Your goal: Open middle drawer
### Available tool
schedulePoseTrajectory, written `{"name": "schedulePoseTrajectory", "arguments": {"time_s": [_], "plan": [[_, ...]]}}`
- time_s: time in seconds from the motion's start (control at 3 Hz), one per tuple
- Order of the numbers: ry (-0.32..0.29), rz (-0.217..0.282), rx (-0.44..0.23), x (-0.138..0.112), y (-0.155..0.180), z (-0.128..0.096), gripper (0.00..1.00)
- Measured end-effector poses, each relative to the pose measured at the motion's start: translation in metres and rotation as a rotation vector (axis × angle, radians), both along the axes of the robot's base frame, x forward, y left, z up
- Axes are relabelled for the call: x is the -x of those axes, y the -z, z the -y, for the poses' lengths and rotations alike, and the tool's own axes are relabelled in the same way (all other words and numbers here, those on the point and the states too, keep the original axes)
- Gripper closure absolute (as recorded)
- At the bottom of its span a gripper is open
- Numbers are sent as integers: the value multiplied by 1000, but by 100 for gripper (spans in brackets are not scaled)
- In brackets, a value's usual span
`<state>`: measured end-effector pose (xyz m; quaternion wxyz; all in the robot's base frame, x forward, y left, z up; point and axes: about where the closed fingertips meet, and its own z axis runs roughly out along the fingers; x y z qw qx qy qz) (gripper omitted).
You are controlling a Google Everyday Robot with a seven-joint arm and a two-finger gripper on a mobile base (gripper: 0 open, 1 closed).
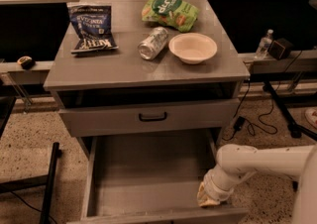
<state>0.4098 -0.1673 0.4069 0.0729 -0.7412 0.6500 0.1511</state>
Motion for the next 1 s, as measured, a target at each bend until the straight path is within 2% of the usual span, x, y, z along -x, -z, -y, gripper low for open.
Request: {"name": "schedulePoseTrajectory", "arguments": {"time_s": [0.33,0.67,1.0], "plan": [[16,59,-51,10,-18,4,61],[-13,290,-91,-14,-76,2,36],[-29,457,-115,-31,-126,-3,12]]}}
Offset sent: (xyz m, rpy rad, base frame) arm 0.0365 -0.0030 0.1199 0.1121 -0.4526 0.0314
